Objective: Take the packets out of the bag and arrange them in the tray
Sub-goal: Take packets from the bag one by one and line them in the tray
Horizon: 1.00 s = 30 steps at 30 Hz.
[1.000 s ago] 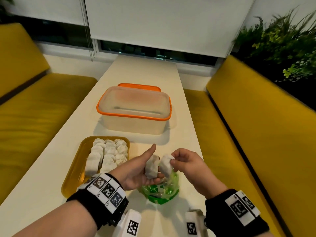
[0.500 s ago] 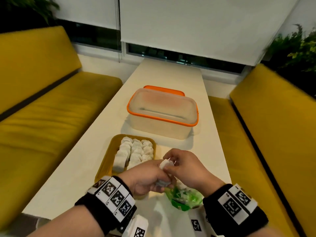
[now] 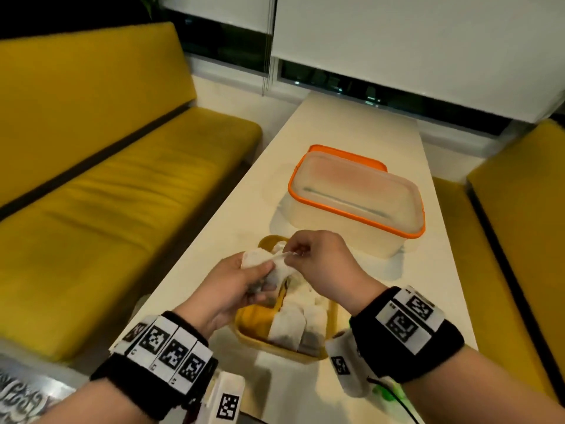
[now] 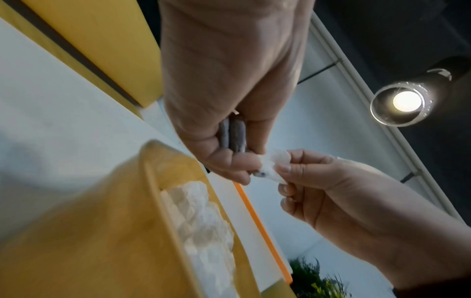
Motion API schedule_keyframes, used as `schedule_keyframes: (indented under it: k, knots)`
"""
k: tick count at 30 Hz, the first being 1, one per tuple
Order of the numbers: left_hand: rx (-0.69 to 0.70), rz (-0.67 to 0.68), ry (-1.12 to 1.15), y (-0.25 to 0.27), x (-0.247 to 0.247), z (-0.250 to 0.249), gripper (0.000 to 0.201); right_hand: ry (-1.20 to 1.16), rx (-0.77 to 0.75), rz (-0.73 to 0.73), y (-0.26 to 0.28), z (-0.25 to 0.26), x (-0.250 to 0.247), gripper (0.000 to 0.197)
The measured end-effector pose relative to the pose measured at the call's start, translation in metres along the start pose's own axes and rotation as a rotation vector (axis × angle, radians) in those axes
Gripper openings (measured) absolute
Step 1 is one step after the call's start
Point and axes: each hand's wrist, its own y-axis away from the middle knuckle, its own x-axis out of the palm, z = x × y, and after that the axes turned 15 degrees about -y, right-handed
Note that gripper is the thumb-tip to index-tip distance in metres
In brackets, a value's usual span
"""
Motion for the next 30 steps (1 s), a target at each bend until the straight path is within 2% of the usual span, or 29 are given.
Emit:
schedule_keyframes:
  k: [3,5,9,13,18,20,22,25,27,30]
  knots:
    - [0.031,-0.154,0.0,-0.008,-0.017,-0.004,0.013,0.019,0.024,0.066,-0.011,0.002,0.004,0.007]
    - [0.042,-0.211,0.024,-0.013,-0.023,-0.006,0.015,0.134,0.06,0.157,-0.016,0.001,0.013,0.011]
    - [0.0,-0.111,0.074,-0.016,-0.024,-0.007,0.024,0.357,0.123,0.35,-0.024,-0.009,0.037,0.01]
    - [0.025,-0.067,-0.016,-0.013,-0.026,-0.002,0.023,0.446,0.159,0.478,-0.025,-0.012,0.05,0.012]
    - [0.082,-0.101,-0.162,-0.012,-0.03,0.007,0.015,0.585,0.163,0.572,-0.029,-0.011,0.056,0.024]
    - [0.1,-0.129,-0.178,-0.012,-0.029,0.008,0.014,0.638,0.181,0.525,-0.028,-0.01,0.057,0.029]
    - [0.108,-0.144,-0.178,-0.012,-0.026,0.009,0.013,0.581,0.213,0.407,-0.028,-0.003,0.046,0.031]
    - [0.108,-0.145,-0.168,-0.014,-0.022,0.009,0.012,0.282,0.177,0.284,-0.027,0.013,0.025,0.034]
    - [0.111,-0.132,-0.178,-0.015,-0.017,0.009,0.012,0.083,0.17,0.252,-0.022,0.023,0.02,0.035]
    - [0.129,-0.119,-0.218,-0.013,-0.009,0.007,0.01,0.087,0.118,0.218,-0.014,0.021,0.024,0.016]
